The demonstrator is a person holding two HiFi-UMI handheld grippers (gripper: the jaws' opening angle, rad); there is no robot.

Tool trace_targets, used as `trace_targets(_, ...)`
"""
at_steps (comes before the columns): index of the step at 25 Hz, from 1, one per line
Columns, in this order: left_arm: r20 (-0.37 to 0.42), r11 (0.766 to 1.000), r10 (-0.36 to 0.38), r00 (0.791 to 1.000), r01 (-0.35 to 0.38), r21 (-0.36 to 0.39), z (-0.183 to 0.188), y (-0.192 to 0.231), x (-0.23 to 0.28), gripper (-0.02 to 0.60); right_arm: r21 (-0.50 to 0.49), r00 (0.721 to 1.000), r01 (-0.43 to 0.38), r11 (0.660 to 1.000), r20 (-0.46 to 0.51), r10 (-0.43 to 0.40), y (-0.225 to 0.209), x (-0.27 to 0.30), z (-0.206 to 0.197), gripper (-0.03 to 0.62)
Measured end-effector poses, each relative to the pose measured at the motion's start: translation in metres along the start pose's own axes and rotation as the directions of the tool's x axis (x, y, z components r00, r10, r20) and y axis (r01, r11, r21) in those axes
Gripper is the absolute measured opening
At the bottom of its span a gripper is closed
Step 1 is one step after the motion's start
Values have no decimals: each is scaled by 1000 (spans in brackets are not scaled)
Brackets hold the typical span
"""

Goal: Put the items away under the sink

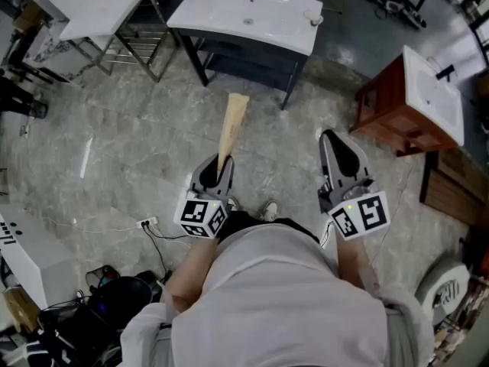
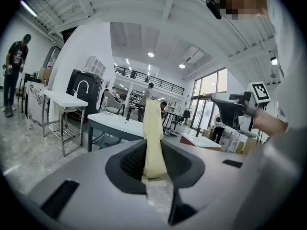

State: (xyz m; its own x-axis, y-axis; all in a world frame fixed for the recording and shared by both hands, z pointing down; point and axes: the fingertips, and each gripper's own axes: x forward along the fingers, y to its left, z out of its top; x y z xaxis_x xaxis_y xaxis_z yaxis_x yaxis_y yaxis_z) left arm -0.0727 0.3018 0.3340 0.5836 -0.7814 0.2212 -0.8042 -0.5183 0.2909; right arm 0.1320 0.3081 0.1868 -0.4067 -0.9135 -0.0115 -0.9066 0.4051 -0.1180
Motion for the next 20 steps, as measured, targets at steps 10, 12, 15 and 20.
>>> trace_targets(10, -4, 998, 61, 998, -61, -16, -15, -23, 1, 84, 17, 998, -52, 998, -16, 53, -22, -17, -9, 41)
trace_targets(12, 4, 997, 75, 997, -75, -18, -17, -29, 1, 84, 17, 998, -67, 998, -14, 67, -25, -19, -10, 41)
trace_targets(15, 18, 995, 97, 995, -96, -26, -19, -33, 0, 84, 25, 996, -92, 995, 0, 92, -28, -21, -10, 41)
trace_targets(20, 30, 992, 123, 992, -122, -28, -20, -32, -8, 84, 26, 993, -117, 993, 15, 117, -21, -24, -9, 41)
